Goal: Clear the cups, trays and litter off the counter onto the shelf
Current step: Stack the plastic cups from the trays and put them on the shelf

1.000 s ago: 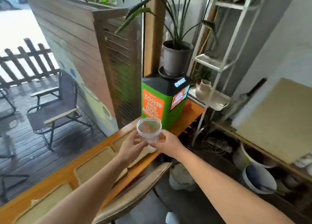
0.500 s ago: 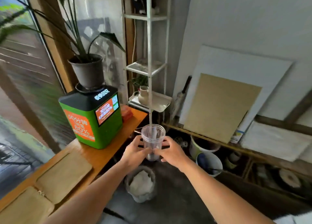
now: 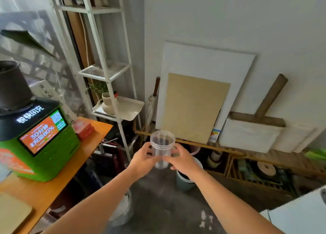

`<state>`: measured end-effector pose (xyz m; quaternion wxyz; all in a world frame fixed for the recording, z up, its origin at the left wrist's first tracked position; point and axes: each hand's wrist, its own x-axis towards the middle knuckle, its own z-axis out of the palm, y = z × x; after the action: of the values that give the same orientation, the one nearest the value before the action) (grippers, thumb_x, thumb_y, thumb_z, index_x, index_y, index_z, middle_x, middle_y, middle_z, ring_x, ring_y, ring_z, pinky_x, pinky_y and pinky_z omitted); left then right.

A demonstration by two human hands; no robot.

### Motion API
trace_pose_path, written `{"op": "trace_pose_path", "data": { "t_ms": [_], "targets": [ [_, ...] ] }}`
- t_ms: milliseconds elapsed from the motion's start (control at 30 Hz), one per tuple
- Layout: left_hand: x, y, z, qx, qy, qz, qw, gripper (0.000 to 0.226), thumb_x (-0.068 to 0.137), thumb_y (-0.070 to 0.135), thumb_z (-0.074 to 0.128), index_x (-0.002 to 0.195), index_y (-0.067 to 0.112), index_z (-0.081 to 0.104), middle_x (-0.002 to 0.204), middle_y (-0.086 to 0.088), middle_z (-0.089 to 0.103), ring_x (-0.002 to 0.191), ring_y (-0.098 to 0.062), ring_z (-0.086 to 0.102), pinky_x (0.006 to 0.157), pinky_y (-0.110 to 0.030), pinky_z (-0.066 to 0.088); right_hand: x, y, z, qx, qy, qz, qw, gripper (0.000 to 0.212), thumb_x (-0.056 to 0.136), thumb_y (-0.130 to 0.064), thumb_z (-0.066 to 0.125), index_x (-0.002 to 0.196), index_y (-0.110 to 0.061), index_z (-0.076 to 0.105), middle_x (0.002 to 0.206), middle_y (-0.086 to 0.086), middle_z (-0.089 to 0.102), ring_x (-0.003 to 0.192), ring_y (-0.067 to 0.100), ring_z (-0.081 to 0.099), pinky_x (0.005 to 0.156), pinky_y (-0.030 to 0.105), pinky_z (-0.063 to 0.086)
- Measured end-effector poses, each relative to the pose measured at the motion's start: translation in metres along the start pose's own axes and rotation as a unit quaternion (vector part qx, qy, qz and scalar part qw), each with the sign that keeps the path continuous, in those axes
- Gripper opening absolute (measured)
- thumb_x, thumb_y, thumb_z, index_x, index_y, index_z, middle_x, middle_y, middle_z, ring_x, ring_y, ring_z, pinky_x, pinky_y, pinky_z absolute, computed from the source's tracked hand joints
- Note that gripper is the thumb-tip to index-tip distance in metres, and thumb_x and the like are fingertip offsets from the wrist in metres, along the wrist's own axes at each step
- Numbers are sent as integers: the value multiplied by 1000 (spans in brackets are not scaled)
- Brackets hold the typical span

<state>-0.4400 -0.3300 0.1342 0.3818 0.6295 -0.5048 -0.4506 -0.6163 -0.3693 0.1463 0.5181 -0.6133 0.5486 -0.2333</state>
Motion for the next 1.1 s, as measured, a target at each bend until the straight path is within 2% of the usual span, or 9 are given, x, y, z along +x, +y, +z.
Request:
{"op": "trace_pose_path", "data": {
  "t_ms": [167, 333, 433, 567, 633, 767, 967, 1100],
  "targets": [
    [40, -6, -15, 5, -2, -23, 1000, 64, 70, 49, 77, 126, 38, 50, 108, 10, 66, 92, -12, 70, 80, -36, 60, 44, -2, 5, 11, -6, 1, 1000, 57, 75, -44, 80, 124, -38, 51, 118, -8, 64, 100, 12, 65, 80, 37, 61],
    [94, -6, -46, -9, 5, -34, 999, 72, 62, 53, 76, 127, 36, 51, 111, 8, 66, 97, -14, 68, 87, -42, 58, 105, -22, 15, -7, -3, -8, 1000, 74, 63, -55, 76, 130, -37, 52, 116, -12, 63, 107, 12, 63, 93, 42, 56],
    [134, -1, -69, -21, 9, -41, 999, 70, 66, 43, 75, 130, 33, 51, 113, 5, 65, 100, -16, 67, 90, -45, 57, 144, -42, 22, 0, 8, -5, 1000, 72, 61, -54, 75, 128, -37, 54, 121, -10, 64, 108, 12, 63, 94, 42, 56],
    [181, 7, -96, -49, 16, -46, 998, 64, 64, 43, 74, 125, 36, 52, 112, 3, 65, 97, -18, 68, 87, -48, 59, 196, -70, 30, -2, 18, 4, 1000, 49, 64, -51, 77, 107, -47, 54, 109, -19, 62, 98, 7, 64, 87, 37, 59],
    [202, 8, -109, -59, 18, -51, 997, 69, 61, 47, 73, 125, 36, 52, 110, 2, 64, 98, -21, 68, 87, -49, 58, 219, -80, 35, -8, 23, 3, 1000, 45, 66, -50, 77, 104, -48, 53, 105, -19, 62, 96, 6, 65, 85, 35, 59],
    [229, -1, -127, -62, 19, -58, 996, 69, 65, 42, 73, 130, 34, 52, 110, 1, 65, 99, -21, 68, 87, -48, 59, 249, -87, 48, -10, 19, 11, 1000, 58, 62, -55, 76, 115, -40, 56, 111, -16, 62, 100, 9, 64, 88, 39, 58],
    [252, -19, -146, -70, 31, -87, 993, 64, 68, 38, 73, 129, 35, 54, 110, 3, 65, 95, -16, 70, 82, -42, 61, 284, -90, 64, -16, -21, 27, 999, 56, 68, -49, 78, 118, -36, 56, 113, -10, 64, 102, 12, 65, 90, 40, 57],
    [271, -27, -156, -84, 44, -102, 990, 59, 71, 37, 76, 127, 34, 55, 109, 0, 66, 98, -19, 69, 84, -45, 60, 314, -95, 72, -14, -48, 30, 998, 52, 71, -43, 78, 118, -36, 56, 111, -11, 63, 103, 11, 64, 91, 41, 57]
  ]
}}
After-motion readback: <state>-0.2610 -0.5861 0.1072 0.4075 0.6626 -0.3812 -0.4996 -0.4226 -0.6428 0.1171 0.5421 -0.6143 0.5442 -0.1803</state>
